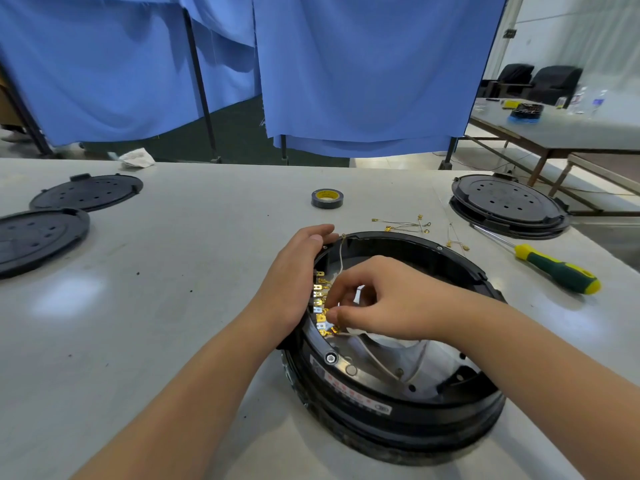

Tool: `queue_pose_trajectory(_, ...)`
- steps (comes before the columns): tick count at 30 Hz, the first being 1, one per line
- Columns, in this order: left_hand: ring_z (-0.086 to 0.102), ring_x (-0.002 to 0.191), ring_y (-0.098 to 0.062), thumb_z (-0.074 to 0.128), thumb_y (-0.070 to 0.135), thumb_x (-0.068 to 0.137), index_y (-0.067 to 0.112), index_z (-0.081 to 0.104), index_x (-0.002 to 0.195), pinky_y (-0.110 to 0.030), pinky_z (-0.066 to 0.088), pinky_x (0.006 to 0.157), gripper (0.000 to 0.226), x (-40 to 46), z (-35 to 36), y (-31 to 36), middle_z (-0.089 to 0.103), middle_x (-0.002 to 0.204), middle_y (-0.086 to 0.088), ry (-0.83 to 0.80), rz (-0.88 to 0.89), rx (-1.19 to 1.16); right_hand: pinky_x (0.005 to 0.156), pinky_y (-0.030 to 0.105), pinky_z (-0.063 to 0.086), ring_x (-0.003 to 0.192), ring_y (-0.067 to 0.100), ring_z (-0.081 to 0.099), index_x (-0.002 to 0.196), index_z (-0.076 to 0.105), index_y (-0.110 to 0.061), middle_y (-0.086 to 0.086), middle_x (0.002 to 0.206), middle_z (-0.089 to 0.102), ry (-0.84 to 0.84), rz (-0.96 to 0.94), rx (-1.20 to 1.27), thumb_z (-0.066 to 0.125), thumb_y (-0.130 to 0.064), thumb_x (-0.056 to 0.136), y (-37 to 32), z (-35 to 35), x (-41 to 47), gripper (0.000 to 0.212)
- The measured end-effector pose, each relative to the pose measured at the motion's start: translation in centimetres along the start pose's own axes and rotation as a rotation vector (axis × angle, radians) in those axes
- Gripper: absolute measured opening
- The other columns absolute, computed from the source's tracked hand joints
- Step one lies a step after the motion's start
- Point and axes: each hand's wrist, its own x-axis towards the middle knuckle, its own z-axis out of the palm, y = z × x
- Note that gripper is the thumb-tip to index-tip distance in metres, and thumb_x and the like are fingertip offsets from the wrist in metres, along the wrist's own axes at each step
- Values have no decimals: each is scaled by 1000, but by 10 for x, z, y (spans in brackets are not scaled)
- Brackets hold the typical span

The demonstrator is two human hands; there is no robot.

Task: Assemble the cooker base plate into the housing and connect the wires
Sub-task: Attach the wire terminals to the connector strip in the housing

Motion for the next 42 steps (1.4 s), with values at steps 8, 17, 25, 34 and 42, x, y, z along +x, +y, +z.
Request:
queue_pose_trajectory(8, 53, 121, -11, 26, 17, 103, 21, 55, 128, -33, 38, 108, 38, 0, -1, -1, 62, 125, 7, -4, -6, 0, 63, 18, 53, 60, 6, 66, 79, 71, -30, -13, 76, 70, 10, 13, 47, 71, -28, 84, 3, -1, 2, 6)
queue_pose_trajectory(17, 53, 120, -10, 27, 17, 103, 21, 55, 128, -32, 38, 107, 38, -1, 0, 0, 63, 124, 7, 8, -7, 3, 62, 15, 42, 66, -2, 59, 79, 73, -30, -15, 75, 68, 82, 4, -71, 69, -34, 84, -1, 1, 0, 8)
queue_pose_trajectory(25, 53, 119, -8, 27, 17, 102, 21, 56, 127, -26, 39, 101, 38, 0, 0, -1, 63, 123, 9, 7, -4, -3, 59, 14, 40, 66, -4, 56, 78, 73, -26, -14, 71, 66, 112, -11, -125, 69, -35, 84, -2, 4, 1, 12)
queue_pose_trajectory(34, 53, 121, -11, 28, 16, 102, 21, 57, 125, -38, 36, 110, 38, 1, 2, -2, 63, 123, 7, 27, -26, -32, 59, 25, 44, 61, 7, 54, 67, 63, -29, -11, 63, 57, 157, -37, -206, 67, -32, 83, -7, 9, 0, 17)
queue_pose_trajectory(42, 53, 121, -10, 28, 17, 102, 22, 57, 125, -34, 36, 109, 38, 2, 2, -4, 63, 123, 8, 14, -16, -20, 54, 21, 38, 58, 7, 53, 70, 63, -22, -8, 59, 57, 162, -26, -236, 65, -26, 83, -10, 13, 1, 14)
